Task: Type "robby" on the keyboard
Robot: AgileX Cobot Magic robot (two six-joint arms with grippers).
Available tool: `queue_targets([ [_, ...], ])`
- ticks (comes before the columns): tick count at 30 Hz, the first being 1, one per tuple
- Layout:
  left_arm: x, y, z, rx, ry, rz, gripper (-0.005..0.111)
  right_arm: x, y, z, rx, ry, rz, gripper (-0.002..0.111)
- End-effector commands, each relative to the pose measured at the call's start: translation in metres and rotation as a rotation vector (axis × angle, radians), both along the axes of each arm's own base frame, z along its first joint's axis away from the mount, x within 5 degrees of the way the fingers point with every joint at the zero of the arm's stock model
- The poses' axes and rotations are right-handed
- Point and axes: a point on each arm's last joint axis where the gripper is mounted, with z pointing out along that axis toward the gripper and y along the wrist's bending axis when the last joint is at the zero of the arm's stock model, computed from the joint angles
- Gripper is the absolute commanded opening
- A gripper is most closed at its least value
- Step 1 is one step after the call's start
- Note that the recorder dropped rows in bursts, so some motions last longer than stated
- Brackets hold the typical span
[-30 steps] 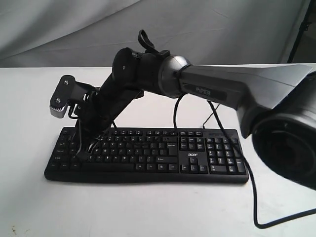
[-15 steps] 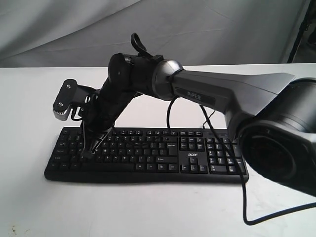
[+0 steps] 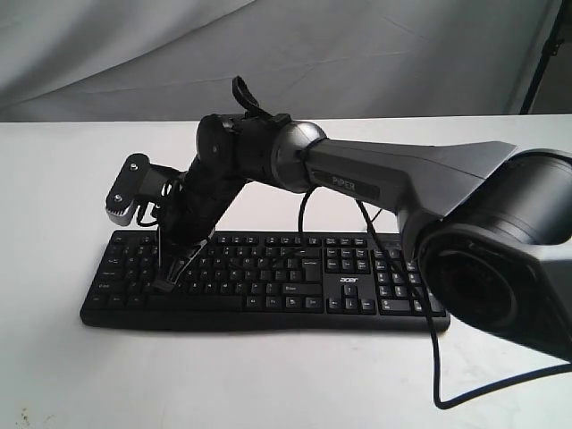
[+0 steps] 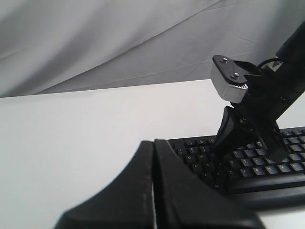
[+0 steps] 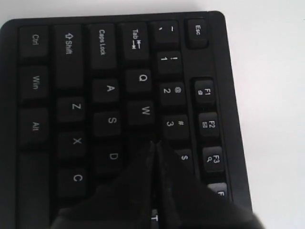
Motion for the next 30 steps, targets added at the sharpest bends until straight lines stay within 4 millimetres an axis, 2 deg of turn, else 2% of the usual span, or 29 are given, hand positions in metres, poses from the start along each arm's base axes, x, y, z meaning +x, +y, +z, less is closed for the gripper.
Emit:
queue_targets([
  [1, 0.000, 0.000, -0.001, 0.001, -0.005, -0.006, 0.000, 0.002, 0.000, 0.004, 0.006, -0.016, -0.003, 0.000],
  [25, 0.000, 0.000, -0.001, 0.001, -0.005, -0.006, 0.000, -0.001, -0.002, 0.002, -0.025, 0.009, 0.008, 0.000],
  [30, 0.000, 0.000, -0.001, 0.001, -0.005, -0.006, 0.000, -0.001, -0.002, -0.009, -0.039, 0.023, 0.008, 0.000],
])
